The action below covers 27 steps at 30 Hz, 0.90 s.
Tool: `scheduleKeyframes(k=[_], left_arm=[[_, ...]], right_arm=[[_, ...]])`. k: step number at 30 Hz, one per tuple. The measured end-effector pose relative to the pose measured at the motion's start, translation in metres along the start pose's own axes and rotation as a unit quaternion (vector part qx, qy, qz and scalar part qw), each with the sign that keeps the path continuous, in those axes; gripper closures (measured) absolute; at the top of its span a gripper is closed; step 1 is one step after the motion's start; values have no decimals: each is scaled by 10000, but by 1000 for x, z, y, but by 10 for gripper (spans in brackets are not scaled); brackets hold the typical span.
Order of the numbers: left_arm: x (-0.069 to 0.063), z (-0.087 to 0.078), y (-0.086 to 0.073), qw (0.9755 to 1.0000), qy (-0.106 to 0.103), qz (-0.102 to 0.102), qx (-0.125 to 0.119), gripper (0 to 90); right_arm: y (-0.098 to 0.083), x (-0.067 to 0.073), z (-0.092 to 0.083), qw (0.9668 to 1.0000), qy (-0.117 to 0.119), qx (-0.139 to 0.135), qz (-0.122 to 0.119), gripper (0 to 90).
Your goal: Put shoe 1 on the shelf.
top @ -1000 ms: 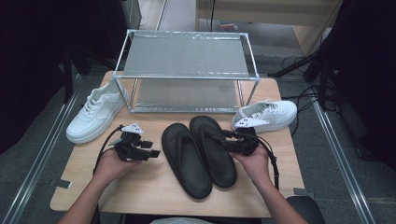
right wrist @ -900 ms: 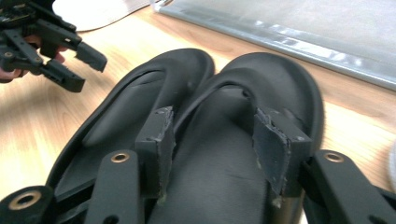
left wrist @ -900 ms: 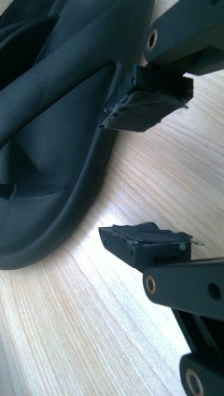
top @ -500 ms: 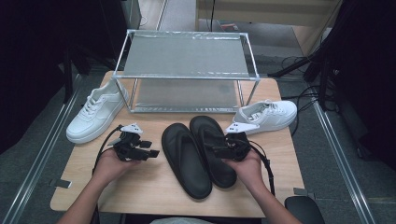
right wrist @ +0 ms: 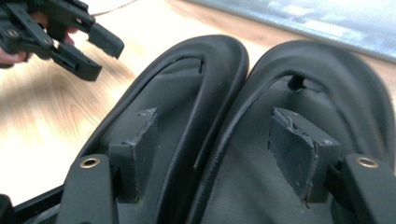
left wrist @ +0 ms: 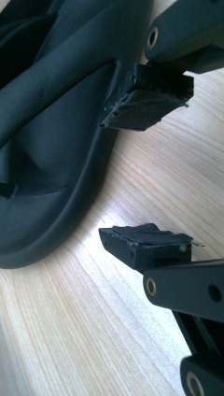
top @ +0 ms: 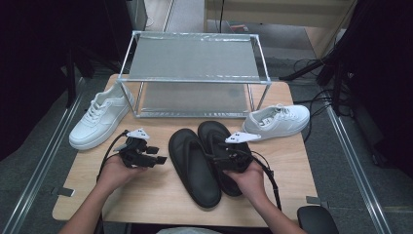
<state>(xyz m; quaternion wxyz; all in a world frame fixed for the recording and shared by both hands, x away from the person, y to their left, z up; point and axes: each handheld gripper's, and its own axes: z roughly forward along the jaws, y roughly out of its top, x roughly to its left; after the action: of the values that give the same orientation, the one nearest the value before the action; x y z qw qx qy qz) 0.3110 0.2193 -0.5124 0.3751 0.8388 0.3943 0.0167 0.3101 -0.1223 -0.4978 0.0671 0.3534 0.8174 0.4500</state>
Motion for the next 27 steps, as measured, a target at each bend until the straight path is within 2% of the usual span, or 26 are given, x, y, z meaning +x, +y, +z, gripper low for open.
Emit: scheduleKeyframes(k=[11, 15, 22, 27], left_arm=[[1, -1, 0, 10000, -20, -15, -34, 407], [2, -1, 0, 10000, -26, -24, -61, 404], [3, -2, 0, 9999, -45, -46, -78, 402], [3, -2, 0, 10000, -35, -35, -71, 401]], right_arm=[[-6, 15, 24, 9990, -313, 247, -183, 358], [-9, 13, 33, 9989, -242, 381, -105, 386], [-14, 17, 36, 9982, -503, 220, -234, 472], [-17, 18, 36, 9980, -577, 141, -222, 492]])
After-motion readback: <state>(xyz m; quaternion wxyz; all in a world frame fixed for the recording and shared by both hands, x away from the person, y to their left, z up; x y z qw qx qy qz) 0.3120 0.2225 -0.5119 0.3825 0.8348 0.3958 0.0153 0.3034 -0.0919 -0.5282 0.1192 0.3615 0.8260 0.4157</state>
